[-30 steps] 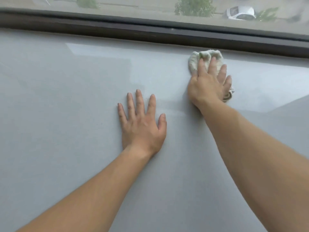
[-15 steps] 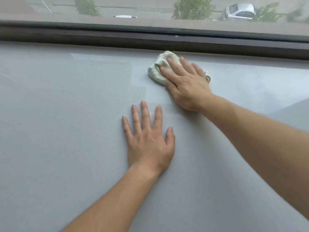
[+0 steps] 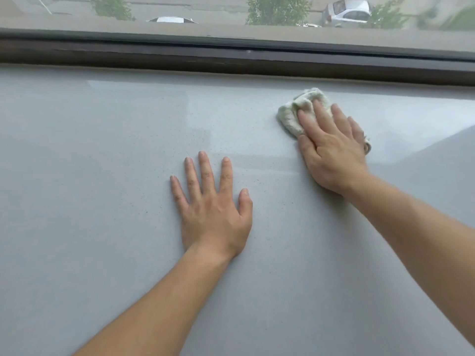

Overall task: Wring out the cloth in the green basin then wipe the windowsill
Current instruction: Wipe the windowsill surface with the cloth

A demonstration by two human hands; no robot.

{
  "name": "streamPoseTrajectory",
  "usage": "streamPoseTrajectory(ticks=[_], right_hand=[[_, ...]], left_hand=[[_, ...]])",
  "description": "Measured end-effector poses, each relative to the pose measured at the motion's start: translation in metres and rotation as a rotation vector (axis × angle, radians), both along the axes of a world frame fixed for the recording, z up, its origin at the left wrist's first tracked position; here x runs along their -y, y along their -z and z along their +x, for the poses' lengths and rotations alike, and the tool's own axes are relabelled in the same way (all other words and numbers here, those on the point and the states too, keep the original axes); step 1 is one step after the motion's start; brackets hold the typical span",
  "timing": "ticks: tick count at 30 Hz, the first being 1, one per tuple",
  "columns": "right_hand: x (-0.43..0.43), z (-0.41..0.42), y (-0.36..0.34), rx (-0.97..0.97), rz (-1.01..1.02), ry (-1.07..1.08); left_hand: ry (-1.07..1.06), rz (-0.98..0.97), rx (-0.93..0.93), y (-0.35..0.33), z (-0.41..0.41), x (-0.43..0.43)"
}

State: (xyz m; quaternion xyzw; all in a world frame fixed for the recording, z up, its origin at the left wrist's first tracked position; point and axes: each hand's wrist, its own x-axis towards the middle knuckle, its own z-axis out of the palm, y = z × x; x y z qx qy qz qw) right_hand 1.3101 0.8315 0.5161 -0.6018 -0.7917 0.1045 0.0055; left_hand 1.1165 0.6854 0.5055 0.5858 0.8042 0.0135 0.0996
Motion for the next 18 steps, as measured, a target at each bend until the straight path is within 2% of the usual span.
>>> streamPoseTrajectory(ticks=[2, 6, 8, 11, 14, 16, 18], right_hand=[[-0.009, 0.026, -0.006, 0.023, -0.024, -0.093], [-0.031, 0.041, -0.005, 0.003, -0.037, 0.222], [-0.019, 0.026, -0.004, 0.021, -0.022, 0.272], [0.022, 0.018, -0.003, 0.027, -0.019, 0.043], [0.041, 0.044, -0.008, 0.023, -0.031, -0.172], [0.022, 0.065, -0.007, 0.028, -0.027, -0.128], [0.002, 0.073, -0.005, 0.004, -0.032, 0.064]], left_hand=[[0.001, -0.008, -0.008, 0.0, -0.001, 0.0], [-0.005, -0.018, -0.011, -0.002, 0.0, 0.001], [-0.01, -0.024, -0.012, -0.002, 0.001, 0.0], [-0.012, -0.023, -0.023, -0.002, 0.002, 0.0], [-0.013, -0.005, -0.028, -0.001, 0.001, 0.0], [-0.01, -0.001, -0.029, -0.001, 0.001, 0.001], [-0.011, -0.002, -0.03, 0.0, 0.002, 0.001]])
